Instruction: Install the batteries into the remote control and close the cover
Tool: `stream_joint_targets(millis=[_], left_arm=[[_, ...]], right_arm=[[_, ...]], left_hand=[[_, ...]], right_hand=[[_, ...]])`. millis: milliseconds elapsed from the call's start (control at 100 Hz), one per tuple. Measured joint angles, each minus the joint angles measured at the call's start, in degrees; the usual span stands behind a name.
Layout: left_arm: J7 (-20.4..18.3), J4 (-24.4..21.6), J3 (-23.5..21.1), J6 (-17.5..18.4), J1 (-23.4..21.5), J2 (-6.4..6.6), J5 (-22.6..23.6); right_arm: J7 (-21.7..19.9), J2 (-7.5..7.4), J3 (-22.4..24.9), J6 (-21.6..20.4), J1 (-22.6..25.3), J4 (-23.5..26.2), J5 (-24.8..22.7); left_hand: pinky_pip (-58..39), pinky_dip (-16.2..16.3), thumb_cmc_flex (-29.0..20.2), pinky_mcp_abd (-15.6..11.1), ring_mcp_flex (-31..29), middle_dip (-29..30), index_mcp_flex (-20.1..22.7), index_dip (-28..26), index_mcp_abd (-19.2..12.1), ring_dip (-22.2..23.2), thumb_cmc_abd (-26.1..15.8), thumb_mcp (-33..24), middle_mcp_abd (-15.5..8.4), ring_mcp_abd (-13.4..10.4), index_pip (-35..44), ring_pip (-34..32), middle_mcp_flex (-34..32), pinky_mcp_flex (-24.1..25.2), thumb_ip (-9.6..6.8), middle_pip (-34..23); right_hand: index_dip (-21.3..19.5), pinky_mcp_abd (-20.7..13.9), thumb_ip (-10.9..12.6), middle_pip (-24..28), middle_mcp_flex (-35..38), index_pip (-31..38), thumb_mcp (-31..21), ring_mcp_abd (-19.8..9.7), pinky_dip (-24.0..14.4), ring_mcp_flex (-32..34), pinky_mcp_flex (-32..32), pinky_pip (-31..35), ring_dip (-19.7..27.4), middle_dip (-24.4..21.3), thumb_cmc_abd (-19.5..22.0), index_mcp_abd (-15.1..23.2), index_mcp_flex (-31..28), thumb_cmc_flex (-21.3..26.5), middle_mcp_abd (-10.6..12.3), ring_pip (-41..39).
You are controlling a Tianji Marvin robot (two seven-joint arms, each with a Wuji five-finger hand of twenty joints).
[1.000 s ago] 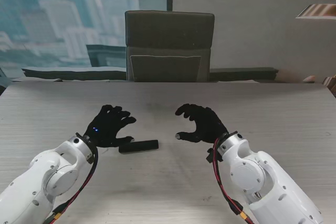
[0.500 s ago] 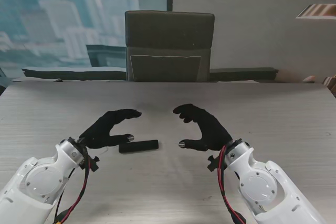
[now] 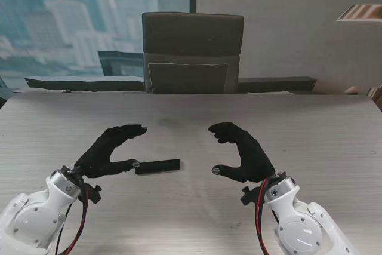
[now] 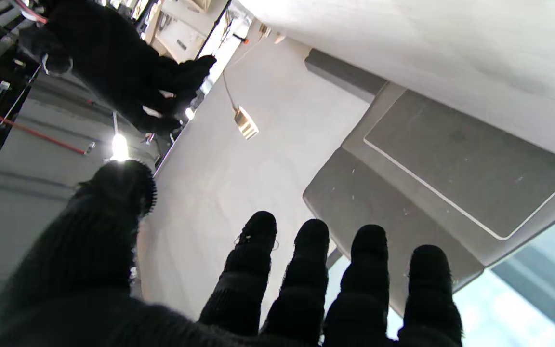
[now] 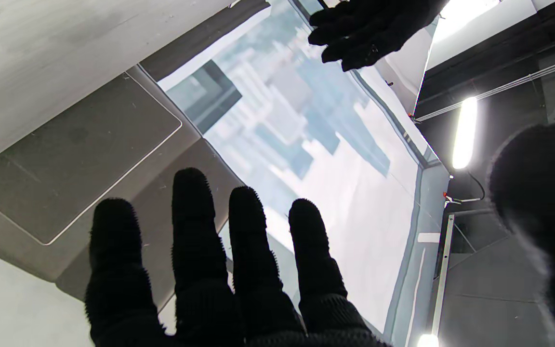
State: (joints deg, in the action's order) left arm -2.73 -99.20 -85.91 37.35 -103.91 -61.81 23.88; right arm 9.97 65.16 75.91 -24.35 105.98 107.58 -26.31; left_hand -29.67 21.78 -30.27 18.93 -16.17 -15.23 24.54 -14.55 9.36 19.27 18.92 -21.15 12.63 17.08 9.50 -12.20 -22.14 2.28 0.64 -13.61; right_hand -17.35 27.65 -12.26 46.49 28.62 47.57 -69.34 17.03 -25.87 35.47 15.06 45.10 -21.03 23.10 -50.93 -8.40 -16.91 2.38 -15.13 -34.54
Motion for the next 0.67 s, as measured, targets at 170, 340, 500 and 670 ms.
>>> stream_joint_targets(millis=[170,340,500,670], left_arm=[[-0.8,0.1,0.8,0.5,0.3,-0.21,-2.0],[-2.3,-0.1,1.2,0.4,0.6,-0.01,-2.1],[-1.2,-0.5,1.1,-0.1,0.4,-0.06,-0.3],[-0.5,-0.5,1.0,-0.5,0.3,-0.27,-0.9]], right_arm=[[2.1,0.01,0.2,-0.1,1.4,0.7,-1.9],[2.7,0.13,0.1,0.3,2.1,0.8,-2.4],[2.9,0.14,-0.5,1.1,1.9,0.7,-3.1],[2.4,0.09,-1.0,1.3,1.5,0.7,-3.2]], left_hand=[[1.2,0.6,0.0,0.0,0.0,0.0,0.0,0.0,0.0,0.0,0.0,0.0,0.0,0.0,-0.1,0.0,0.0,0.0,0.0,0.5],[2.0,0.7,0.0,0.0,0.0,0.0,0.0,0.0,0.0,0.0,0.0,0.0,0.0,0.0,-0.1,0.1,0.0,0.0,0.0,0.6],[2.1,0.8,0.0,0.0,0.0,0.5,0.0,0.0,0.0,0.0,0.0,0.0,0.0,0.0,-0.1,0.6,0.0,0.0,0.0,0.6],[2.8,1.4,0.0,0.0,0.1,0.5,0.0,0.0,-0.1,0.0,0.0,0.0,0.0,0.0,-0.1,0.6,0.0,0.0,0.0,0.6]], right_hand=[[0.0,0.0,0.0,0.1,0.6,0.0,0.0,0.0,-0.7,0.6,0.0,0.0,0.0,0.0,0.0,-0.1,0.0,0.0,0.0,-1.0],[0.0,0.0,0.0,0.1,1.4,0.0,0.0,0.0,-1.3,0.6,0.0,0.0,-0.2,0.0,0.0,-0.1,-0.1,0.0,0.0,-1.5],[0.0,0.0,0.0,0.1,2.0,-0.1,0.2,0.0,-1.6,0.6,0.0,0.0,-0.6,0.0,0.0,-0.2,-0.7,0.0,0.0,-1.7],[0.0,0.0,0.0,0.1,2.0,-0.1,0.2,0.0,-1.7,0.6,0.0,0.0,-0.6,0.0,0.0,-0.2,-0.7,0.0,0.0,-1.8]])
